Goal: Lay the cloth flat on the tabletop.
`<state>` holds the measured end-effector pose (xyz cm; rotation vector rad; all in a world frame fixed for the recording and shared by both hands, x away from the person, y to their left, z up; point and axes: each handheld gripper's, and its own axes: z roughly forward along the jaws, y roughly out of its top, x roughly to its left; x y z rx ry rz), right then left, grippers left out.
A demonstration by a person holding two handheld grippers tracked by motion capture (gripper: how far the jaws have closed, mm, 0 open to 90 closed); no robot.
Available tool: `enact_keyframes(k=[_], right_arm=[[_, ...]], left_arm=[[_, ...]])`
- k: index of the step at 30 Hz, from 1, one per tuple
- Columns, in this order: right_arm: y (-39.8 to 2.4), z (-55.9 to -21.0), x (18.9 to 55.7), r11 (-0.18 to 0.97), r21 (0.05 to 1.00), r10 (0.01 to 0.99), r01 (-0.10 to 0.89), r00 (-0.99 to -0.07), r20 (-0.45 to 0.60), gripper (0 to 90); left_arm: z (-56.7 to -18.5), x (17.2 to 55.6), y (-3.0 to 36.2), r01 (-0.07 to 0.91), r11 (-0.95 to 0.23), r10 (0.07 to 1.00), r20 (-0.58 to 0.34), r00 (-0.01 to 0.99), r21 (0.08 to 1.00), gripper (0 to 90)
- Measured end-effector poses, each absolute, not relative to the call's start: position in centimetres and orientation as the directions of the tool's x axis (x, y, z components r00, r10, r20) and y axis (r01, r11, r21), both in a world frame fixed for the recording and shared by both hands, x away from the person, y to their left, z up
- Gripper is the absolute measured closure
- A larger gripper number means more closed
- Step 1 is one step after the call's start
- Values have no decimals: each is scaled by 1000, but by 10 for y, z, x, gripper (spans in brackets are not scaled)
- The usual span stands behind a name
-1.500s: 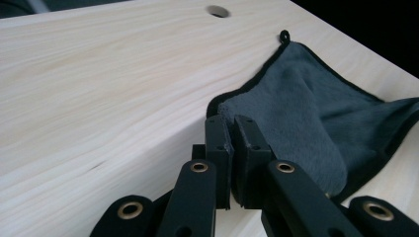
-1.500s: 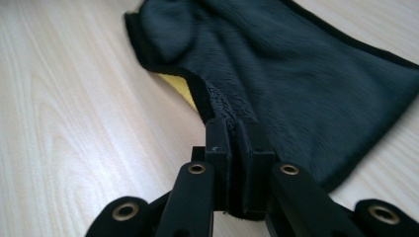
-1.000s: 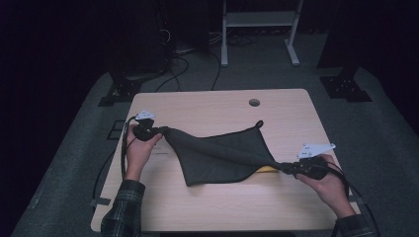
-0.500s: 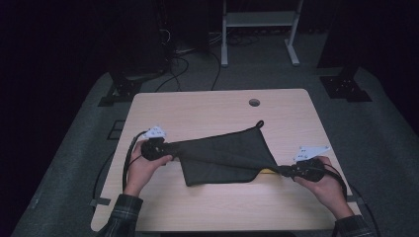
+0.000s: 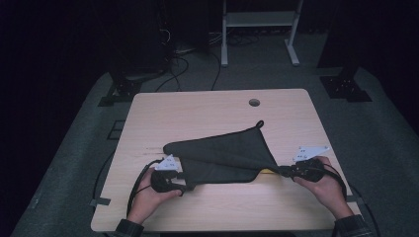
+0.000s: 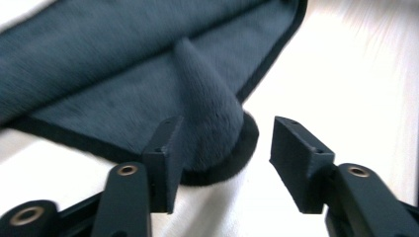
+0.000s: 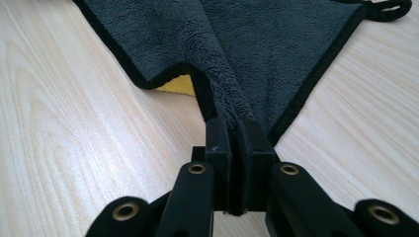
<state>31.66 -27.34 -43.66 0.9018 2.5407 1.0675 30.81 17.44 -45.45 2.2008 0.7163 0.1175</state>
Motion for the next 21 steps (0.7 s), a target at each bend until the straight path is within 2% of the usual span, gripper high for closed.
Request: enact_keyframes(k=[5, 7, 12, 15, 21], right_arm=[[-273, -436, 316, 546, 709, 624, 446, -781, 10, 837], [-273, -437, 316, 543, 709, 627, 450, -779, 15, 837], [-273, -437, 316, 543, 709, 626, 450, -780, 15, 837], [-273, -437, 316, 543, 709, 627, 450, -779, 15, 837], [-273, -434, 315, 532, 717, 626, 450, -780, 25, 837]], left_arm=[[-459, 309, 169, 437, -557, 529, -104, 842, 707, 465], [-459, 310, 170, 431, -563, 530, -91, 843, 706, 512], [-460, 311, 169, 430, -577, 539, -73, 839, 695, 717], [-457, 312, 170, 449, -568, 546, -92, 832, 689, 808], [-449, 313, 177, 480, -521, 562, -139, 815, 706, 847]])
